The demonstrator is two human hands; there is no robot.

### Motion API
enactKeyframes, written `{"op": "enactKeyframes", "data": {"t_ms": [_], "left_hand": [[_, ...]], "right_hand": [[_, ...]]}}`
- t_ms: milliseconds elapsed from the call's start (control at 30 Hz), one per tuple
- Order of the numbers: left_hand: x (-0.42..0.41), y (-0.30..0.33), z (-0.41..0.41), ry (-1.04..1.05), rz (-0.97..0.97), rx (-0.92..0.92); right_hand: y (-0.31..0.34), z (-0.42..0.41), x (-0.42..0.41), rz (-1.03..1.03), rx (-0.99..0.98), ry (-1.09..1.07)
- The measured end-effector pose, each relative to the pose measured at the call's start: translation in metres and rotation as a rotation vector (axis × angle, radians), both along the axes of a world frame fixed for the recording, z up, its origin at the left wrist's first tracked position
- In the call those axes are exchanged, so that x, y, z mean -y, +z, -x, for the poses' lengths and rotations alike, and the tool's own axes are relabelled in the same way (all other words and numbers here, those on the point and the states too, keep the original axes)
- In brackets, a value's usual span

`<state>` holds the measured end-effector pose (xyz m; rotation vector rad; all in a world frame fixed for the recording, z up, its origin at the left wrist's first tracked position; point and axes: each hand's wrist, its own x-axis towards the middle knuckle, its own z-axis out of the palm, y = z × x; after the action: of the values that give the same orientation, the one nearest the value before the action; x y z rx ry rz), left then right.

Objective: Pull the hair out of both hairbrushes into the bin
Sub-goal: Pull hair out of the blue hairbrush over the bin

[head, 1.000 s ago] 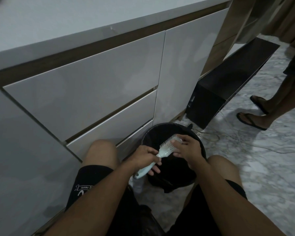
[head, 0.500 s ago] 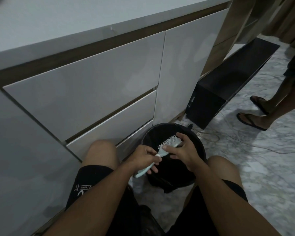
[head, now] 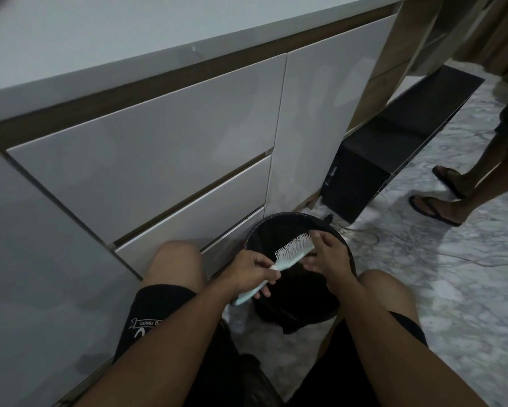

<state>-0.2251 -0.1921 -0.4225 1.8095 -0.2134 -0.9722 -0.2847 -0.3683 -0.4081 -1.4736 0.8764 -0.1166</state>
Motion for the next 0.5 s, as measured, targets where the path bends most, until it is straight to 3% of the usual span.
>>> {"op": "enactKeyframes", "data": {"t_ms": [167, 300, 500], "left_hand": [[0.0, -0.001, 0.0, 0.019, 0.0, 0.006], [-0.002, 0.001, 0.001, 0.006, 0.004, 0.009], [-0.002, 0.0, 0.0, 0.001, 0.02, 0.03]], "right_hand": [[-0.002, 0.004, -0.01, 0.064, -0.045, 0.248], [0.001, 0.003, -0.012, 0.136, -0.01, 0.156], [0.002, 0.003, -0.002, 0.062, 0.018, 0.023]]}}
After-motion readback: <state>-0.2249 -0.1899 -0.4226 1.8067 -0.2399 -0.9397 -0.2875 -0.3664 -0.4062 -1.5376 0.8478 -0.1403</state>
